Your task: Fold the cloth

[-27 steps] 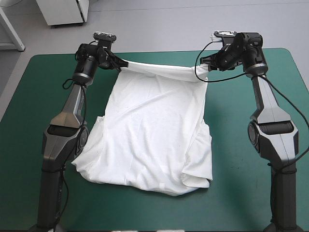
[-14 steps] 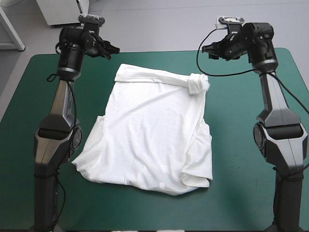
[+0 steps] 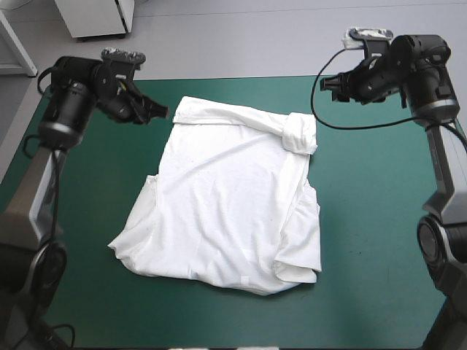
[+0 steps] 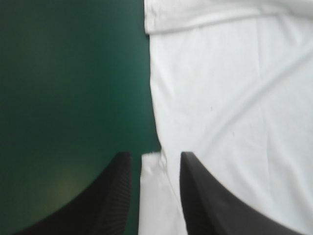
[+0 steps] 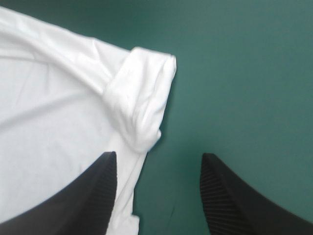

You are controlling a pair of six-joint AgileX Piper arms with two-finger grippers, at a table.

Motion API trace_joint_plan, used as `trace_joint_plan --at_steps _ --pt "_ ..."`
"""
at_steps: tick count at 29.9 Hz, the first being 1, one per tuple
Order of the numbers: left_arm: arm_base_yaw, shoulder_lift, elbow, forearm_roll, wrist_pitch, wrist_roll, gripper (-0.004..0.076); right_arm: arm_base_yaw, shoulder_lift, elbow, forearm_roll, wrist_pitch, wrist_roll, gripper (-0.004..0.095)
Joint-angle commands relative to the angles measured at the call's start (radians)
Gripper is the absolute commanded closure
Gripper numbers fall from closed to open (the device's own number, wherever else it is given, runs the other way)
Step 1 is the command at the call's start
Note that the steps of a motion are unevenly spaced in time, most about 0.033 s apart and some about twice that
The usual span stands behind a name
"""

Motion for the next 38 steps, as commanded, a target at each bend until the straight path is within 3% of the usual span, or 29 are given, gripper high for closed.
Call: trace_joint_plan --at_steps 1,7,15,24,26,32,38 --pt "-0.009 -0.245 0.201 0.011 0.028 -0.029 0.0478 -0.007 -0.177 0.158 0.027 0.001 0.003 0.0422" --pt "-0.009 -0.545 0.439 0.005 0.028 -0.083 0.0478 -0.007 -0.390 0.419 0.066 0.001 0.003 0.0422" --pt "-0.009 -0.762 0.704 0.018 0.028 -0.098 0.0480 -0.007 -0.648 0.573 0.090 0.001 0.026 0.0422" --pt "-0.009 -0.692 0.927 0.041 -0.017 -0.100 0.0489 -0.007 -0.761 0.579 0.093 0.001 0.086 0.0430" --pt "-0.009 -0.666 0.934 0.040 -0.018 -0.092 0.0455 -0.007 -0.763 0.579 0.094 0.001 0.092 0.0456" --pt "-0.009 -0.610 0.934 0.042 -0.043 -0.094 0.0225 -0.007 -0.763 0.579 0.110 0.001 0.092 0.0527" --pt "-0.009 -0.574 0.968 0.064 -0.130 -0.156 0.0253 -0.007 -0.763 0.579 0.110 0.001 0.092 0.0534"
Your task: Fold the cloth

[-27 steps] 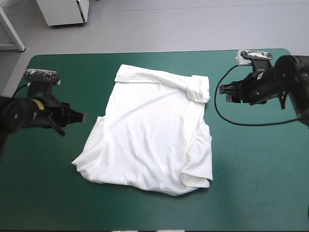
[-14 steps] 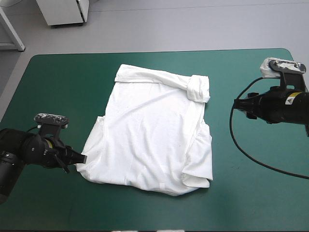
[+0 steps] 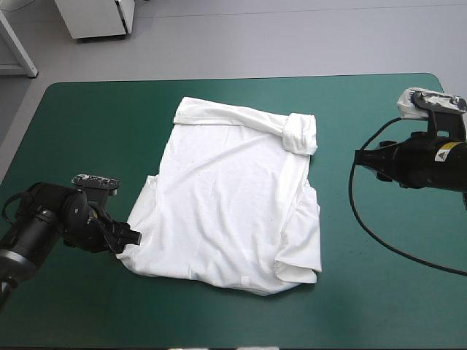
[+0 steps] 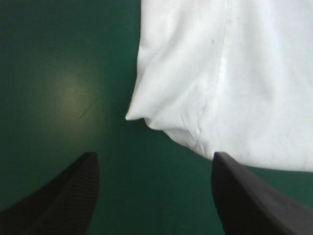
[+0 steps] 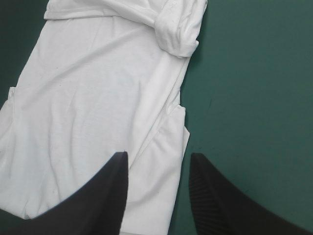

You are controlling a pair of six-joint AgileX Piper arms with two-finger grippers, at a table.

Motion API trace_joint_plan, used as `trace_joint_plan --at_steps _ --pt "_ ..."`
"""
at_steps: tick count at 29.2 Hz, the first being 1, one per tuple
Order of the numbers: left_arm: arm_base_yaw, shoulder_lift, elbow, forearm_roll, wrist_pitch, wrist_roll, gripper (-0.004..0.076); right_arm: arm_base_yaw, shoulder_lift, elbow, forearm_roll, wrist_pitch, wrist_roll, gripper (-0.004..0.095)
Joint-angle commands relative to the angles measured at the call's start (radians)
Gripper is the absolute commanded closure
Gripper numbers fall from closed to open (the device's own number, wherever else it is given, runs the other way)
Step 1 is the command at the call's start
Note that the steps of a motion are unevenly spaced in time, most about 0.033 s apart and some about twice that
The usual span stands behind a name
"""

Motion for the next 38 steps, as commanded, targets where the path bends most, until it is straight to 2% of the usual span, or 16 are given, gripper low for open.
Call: trace_joint_plan --at_steps 1,7,15,23,26,29,30,34,36,38 --pt "-0.004 -0.003 0.007 0.026 -0.089 -0.045 0.0265 -0.007 -0.015 -0.020 0.017 0.001 -0.001 0.0534" --pt "-0.004 0.044 0.090 0.045 -0.179 -0.045 0.0330 -0.007 -0.015 -0.020 0.017 0.001 -0.009 0.0534" --pt "-0.004 0.118 0.140 0.048 -0.298 -0.095 0.0332 -0.007 -0.015 -0.020 0.015 0.001 -0.021 0.0534" --pt "-0.003 0.233 0.140 0.060 -0.358 -0.126 0.0340 -0.007 -0.015 -0.020 0.019 0.001 -0.023 0.0534" --pt "-0.003 0.267 0.140 0.060 -0.364 -0.130 0.0426 -0.007 -0.015 -0.007 0.038 0.001 -0.044 0.0534" --pt "-0.003 0.282 0.140 0.068 -0.366 -0.144 0.0687 0.002 -0.018 0.057 0.082 0.001 -0.104 0.0534" --pt "-0.003 0.282 0.140 0.073 -0.364 -0.142 0.0743 0.017 -0.020 0.088 0.082 0.001 -0.107 0.0534" --pt "-0.003 0.282 0.140 0.086 -0.361 -0.140 0.0746 0.113 -0.025 0.214 0.053 0.001 -0.101 0.0533" --pt "-0.003 0.282 0.140 0.079 -0.361 -0.140 0.0746 0.185 -0.025 0.274 -0.023 -0.017 -0.065 0.0533" --pt "-0.003 0.282 0.140 0.075 -0.356 -0.140 0.0746 0.303 -0.025 0.340 -0.114 -0.083 0.019 0.0532"
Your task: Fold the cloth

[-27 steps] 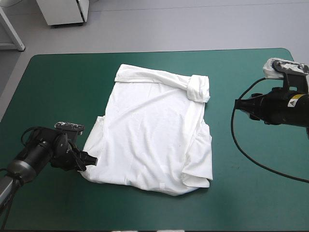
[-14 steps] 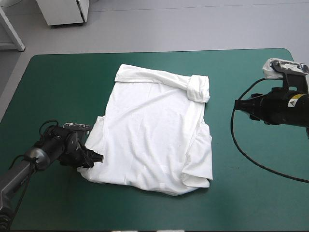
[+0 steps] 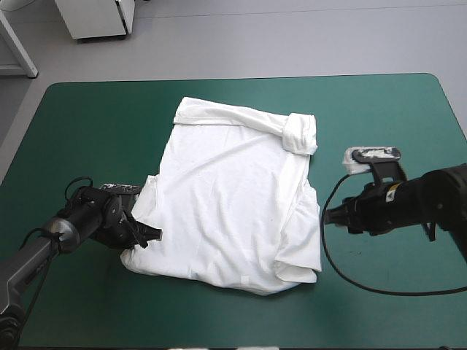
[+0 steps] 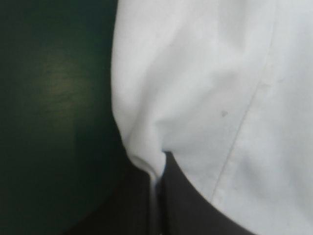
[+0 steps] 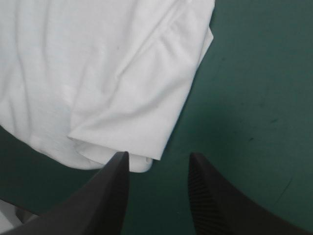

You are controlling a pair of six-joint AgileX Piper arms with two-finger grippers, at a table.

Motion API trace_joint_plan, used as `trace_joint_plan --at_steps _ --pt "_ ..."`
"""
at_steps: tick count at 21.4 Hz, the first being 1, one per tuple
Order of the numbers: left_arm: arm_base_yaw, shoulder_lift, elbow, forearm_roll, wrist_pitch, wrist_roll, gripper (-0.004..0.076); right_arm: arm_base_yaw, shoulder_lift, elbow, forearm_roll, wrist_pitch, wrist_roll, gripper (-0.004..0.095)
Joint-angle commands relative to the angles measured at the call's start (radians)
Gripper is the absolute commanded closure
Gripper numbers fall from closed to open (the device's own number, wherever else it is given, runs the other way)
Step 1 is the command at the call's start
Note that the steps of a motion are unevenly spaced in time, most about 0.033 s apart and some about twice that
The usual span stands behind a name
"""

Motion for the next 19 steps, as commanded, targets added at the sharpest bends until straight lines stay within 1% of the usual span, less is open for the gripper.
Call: trace_joint_plan --at_steps 1,5,6,8,10,11,13,16,18,19 --pt "0.003 0.001 -0.002 0.057 -0.009 -0.009 0.0746 0.159 -0.020 0.056 -0.116 -0.124 0.127 0.0532" --pt "0.003 0.001 -0.002 0.053 -0.009 -0.009 0.0746 0.290 0.018 0.124 -0.188 -0.166 0.244 0.0527" --pt "0.003 0.001 -0.002 0.047 -0.009 -0.009 0.0746 0.338 0.051 0.152 -0.187 -0.188 0.253 0.0510" --pt "0.003 0.001 -0.002 0.034 -0.009 -0.008 0.0746 0.374 0.097 0.171 -0.187 -0.207 0.282 0.0446" --pt "0.003 0.001 -0.002 0.024 -0.009 -0.005 0.0746 0.385 0.157 0.171 -0.187 -0.220 0.317 0.0359" --pt "0.003 0.001 -0.002 0.022 -0.009 -0.005 0.0746 0.385 0.187 0.171 -0.187 -0.230 0.344 0.0338" --pt "0.003 0.001 -0.002 0.022 -0.005 0.022 0.0746 0.385 0.229 0.171 -0.195 -0.239 0.371 0.0340" --pt "0.003 0.001 -0.002 0.022 -0.008 0.026 0.0746 0.385 0.246 0.176 -0.245 -0.240 0.384 0.0344" --pt "0.003 0.001 -0.002 0.022 -0.013 0.033 0.0746 0.385 0.246 0.205 -0.285 -0.255 0.419 0.0356" --pt "0.003 0.001 -0.002 0.018 -0.017 0.037 0.0746 0.385 0.246 0.237 -0.287 -0.274 0.417 0.0373"
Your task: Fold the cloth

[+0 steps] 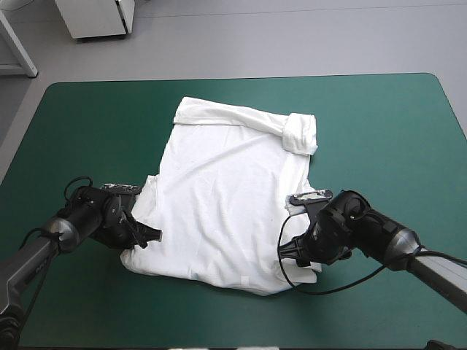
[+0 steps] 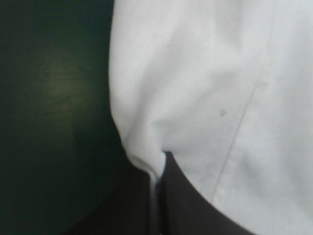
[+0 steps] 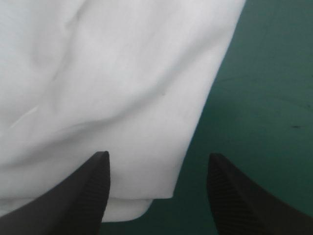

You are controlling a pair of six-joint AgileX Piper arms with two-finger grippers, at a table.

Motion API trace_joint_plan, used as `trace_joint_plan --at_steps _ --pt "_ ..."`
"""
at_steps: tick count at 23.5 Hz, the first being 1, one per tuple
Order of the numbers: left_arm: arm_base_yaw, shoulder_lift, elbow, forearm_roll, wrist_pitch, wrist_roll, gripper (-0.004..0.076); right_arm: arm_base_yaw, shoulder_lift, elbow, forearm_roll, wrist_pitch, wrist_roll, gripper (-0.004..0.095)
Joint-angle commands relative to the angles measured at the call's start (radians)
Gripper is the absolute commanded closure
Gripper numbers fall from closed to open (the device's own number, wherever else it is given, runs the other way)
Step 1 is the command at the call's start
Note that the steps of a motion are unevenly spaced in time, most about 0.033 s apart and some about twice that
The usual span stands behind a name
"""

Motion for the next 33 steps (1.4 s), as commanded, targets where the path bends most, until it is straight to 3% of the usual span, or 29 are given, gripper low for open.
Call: trace_joint_plan --at_steps 1,6,16,18,25,29,33 --pt "0.003 0.000 -0.003 0.027 -0.024 0.016 0.0746 0.000 -0.023 0.044 -0.029 -0.050 0.009 0.0392" --pt "0.003 0.000 -0.005 0.025 -0.029 0.021 0.0746 0.000 -0.021 0.159 -0.003 -0.221 0.048 0.0489" --pt "0.003 0.000 -0.005 0.012 -0.024 0.024 0.0746 0.000 0.086 0.172 0.026 -0.246 0.044 0.0784" --pt "0.003 0.000 -0.005 0.010 -0.015 0.052 0.0746 0.000 0.104 0.172 0.039 -0.221 0.036 0.0928" --pt "0.003 -0.052 -0.035 0.013 0.030 0.069 0.0746 0.000 0.011 0.143 -0.004 -0.137 0.050 0.0925" --pt "0.003 -0.174 -0.206 0.015 0.142 0.143 0.0746 0.000 -0.185 0.016 -0.139 0.054 0.066 0.0925" --pt "0.003 -0.253 -0.411 -0.029 0.226 0.197 0.0746 0.000 -0.308 -0.171 -0.199 0.152 0.063 0.0924"
